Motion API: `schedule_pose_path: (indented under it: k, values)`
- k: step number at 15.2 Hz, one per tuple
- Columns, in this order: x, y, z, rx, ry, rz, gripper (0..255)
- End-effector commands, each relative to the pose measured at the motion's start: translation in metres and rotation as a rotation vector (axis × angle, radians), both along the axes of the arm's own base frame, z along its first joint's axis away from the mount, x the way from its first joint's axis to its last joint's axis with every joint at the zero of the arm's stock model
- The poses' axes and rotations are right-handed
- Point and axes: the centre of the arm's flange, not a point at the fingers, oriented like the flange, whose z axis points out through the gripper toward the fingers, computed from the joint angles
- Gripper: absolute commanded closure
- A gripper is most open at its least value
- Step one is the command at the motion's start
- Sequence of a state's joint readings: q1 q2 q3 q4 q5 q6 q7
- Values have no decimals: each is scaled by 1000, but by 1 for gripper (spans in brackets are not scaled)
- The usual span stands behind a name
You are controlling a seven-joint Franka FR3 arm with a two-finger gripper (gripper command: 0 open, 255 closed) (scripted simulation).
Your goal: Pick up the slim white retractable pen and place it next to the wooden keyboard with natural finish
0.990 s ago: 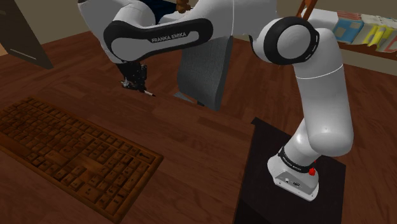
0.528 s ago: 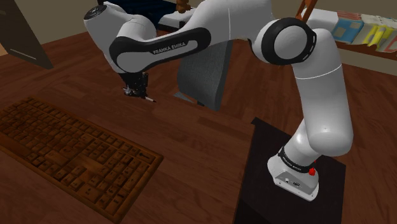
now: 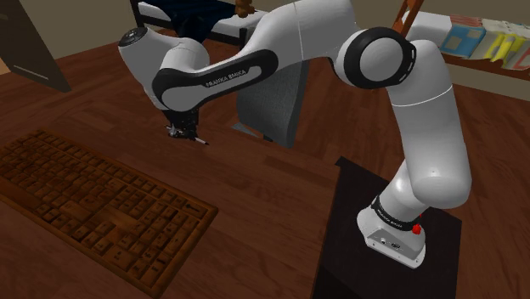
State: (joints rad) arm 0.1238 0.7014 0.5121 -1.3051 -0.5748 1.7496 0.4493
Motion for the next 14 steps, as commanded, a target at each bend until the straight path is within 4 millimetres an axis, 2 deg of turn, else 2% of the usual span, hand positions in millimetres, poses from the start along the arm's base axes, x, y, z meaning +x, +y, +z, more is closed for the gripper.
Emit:
schedule_pose_path:
  k: [1, 6, 7, 12, 14]
  values:
    - [0, 0, -1, 0, 0, 0, 255]
    - [0, 0, -1, 0, 0, 0, 255]
    - [0, 0, -1, 0, 0, 0, 0]
    - [0, 0, -1, 0, 0, 0, 0]
    - [-1, 7, 24, 0, 0, 0, 0]
